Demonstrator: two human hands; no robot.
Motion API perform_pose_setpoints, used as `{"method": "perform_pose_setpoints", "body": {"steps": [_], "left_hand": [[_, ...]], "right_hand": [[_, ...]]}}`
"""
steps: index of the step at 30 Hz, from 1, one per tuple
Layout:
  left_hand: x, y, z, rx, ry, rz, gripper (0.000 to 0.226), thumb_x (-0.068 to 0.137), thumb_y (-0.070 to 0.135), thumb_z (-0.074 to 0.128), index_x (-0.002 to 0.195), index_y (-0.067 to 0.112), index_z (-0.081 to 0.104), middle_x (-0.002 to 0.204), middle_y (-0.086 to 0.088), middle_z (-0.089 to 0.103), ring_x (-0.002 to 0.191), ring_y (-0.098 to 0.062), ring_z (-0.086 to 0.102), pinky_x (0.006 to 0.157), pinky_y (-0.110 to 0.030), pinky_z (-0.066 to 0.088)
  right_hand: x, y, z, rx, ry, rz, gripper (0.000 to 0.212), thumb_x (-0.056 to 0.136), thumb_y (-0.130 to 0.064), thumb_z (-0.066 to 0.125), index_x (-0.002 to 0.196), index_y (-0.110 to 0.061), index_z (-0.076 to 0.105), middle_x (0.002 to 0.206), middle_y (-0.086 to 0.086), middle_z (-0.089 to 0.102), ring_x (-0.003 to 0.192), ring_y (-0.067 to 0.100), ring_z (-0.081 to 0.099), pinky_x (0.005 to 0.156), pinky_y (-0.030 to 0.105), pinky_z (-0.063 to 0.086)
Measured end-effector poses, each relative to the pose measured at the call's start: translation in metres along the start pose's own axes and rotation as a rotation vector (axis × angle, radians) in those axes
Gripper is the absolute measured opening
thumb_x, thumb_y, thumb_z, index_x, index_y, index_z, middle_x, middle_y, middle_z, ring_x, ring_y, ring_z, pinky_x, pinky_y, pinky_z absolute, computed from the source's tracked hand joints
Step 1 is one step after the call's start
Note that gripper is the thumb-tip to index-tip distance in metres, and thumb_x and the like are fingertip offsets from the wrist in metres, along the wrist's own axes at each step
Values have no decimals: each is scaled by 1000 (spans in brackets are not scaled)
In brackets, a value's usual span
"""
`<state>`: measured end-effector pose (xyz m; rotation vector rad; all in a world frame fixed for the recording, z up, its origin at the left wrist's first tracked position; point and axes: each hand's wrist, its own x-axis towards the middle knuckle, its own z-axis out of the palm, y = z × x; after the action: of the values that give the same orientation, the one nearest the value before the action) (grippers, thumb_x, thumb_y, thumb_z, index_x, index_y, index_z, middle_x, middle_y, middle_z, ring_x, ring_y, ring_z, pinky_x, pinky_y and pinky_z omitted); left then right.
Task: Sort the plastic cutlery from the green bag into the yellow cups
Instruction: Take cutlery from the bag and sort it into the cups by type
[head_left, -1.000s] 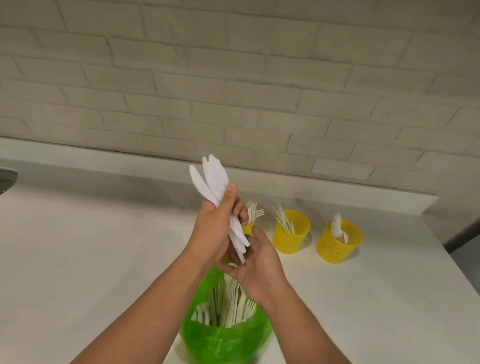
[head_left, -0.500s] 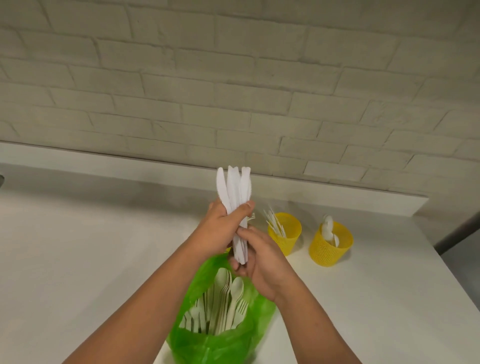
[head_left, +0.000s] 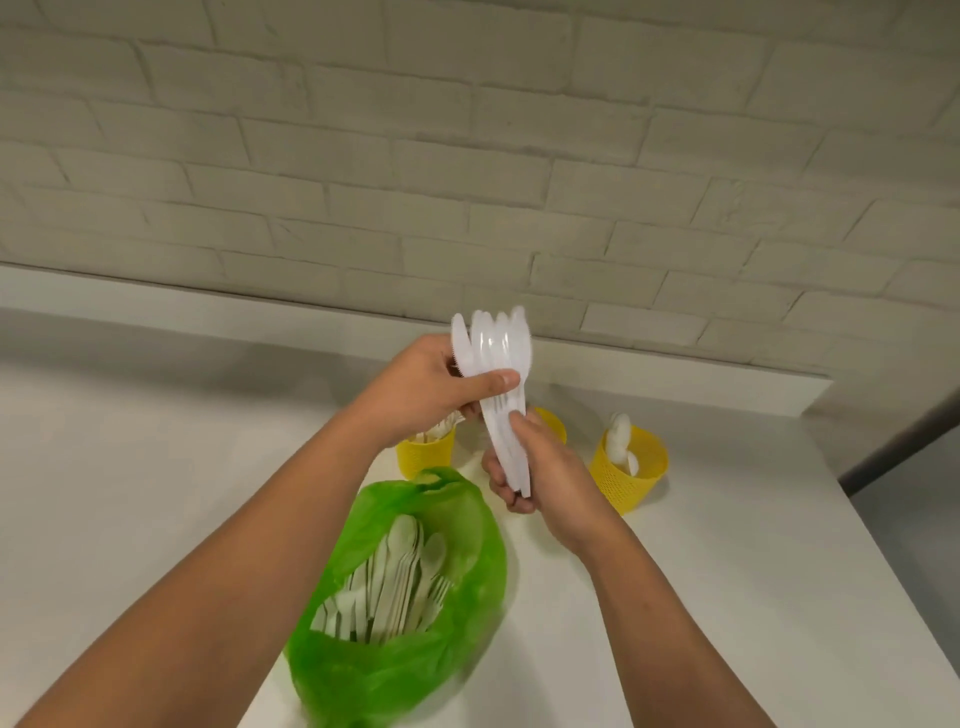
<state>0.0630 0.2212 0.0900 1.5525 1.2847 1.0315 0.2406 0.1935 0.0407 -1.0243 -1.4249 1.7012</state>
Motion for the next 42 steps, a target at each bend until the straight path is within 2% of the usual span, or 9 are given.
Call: {"method": "perform_pose_setpoints", "body": {"steps": [6, 14, 18, 22, 26, 31, 34, 38, 42], "left_hand": [[39, 17, 27, 61, 85, 36, 26, 86, 35, 81, 80, 10, 78, 74, -8, 77, 64, -20, 69, 66, -29, 54], [81, 0, 48, 137, 141, -49, 33, 80, 40, 85, 80, 8, 77, 66, -3, 74, 57, -8, 66, 58, -22, 47], [88, -13, 57, 206, 138, -82, 32, 76, 42, 87, 76, 13, 77, 62, 5, 72, 57, -6, 69, 57, -19, 49], [92, -33, 70, 293, 153, -155, 36, 74, 45, 88, 74, 12, 75, 65, -2, 75, 62, -12, 72, 60, -23, 51], [92, -44, 80, 366, 82, -179, 31, 75, 38, 88, 71, 12, 72, 65, -3, 74, 61, -14, 71, 58, -23, 51], [92, -42, 82, 529, 29, -163, 28, 73, 32, 87, 93, 16, 74, 82, -5, 76, 76, -22, 75, 74, -39, 62], [92, -41, 78, 438, 16, -182, 43, 71, 38, 91, 108, 27, 72, 88, 6, 75, 70, -13, 74, 70, -33, 64], [95, -42, 76, 703, -41, -128, 39, 84, 61, 71, 113, 34, 71, 96, 12, 74, 66, 0, 65, 80, -28, 57], [91, -51, 86, 889, -112, -68, 40, 98, 57, 44, 123, 35, 66, 115, 7, 71, 105, -18, 66, 90, -33, 51]], "right_hand": [[17, -18, -45, -312, 95, -193, 26, 111, -44, 27, 132, -41, 42, 92, 10, 72, 70, 24, 63, 56, 34, 44], [61, -17, -84, -563, 220, -129, 24, 110, -33, 36, 112, -27, 59, 104, 1, 64, 101, 18, 60, 86, 34, 46], [82, -2, -99, -797, 264, -55, 21, 104, -27, 46, 92, -17, 61, 89, 17, 56, 93, 34, 53, 74, 35, 39], [88, 6, -105, -863, 305, -40, 19, 98, -24, 56, 97, -10, 70, 97, 16, 69, 94, 32, 64, 75, 33, 46], [88, 8, -104, -939, 251, 17, 17, 94, -17, 57, 92, -8, 72, 95, 14, 74, 90, 30, 65, 69, 27, 37], [87, 13, -111, -955, 233, 58, 31, 88, -23, 64, 60, -14, 54, 63, 4, 57, 64, 21, 51, 52, 21, 35], [86, 15, -114, -991, 222, 59, 28, 85, -25, 67, 66, -10, 54, 58, 0, 49, 63, 20, 47, 51, 19, 33], [87, 18, -114, -996, 234, -1, 16, 83, -29, 72, 93, -16, 70, 77, 1, 62, 74, 17, 54, 62, 22, 37], [88, 21, -114, -1022, 247, -20, 31, 86, -27, 70, 115, -16, 71, 102, 10, 68, 88, 23, 64, 75, 21, 38]]}}
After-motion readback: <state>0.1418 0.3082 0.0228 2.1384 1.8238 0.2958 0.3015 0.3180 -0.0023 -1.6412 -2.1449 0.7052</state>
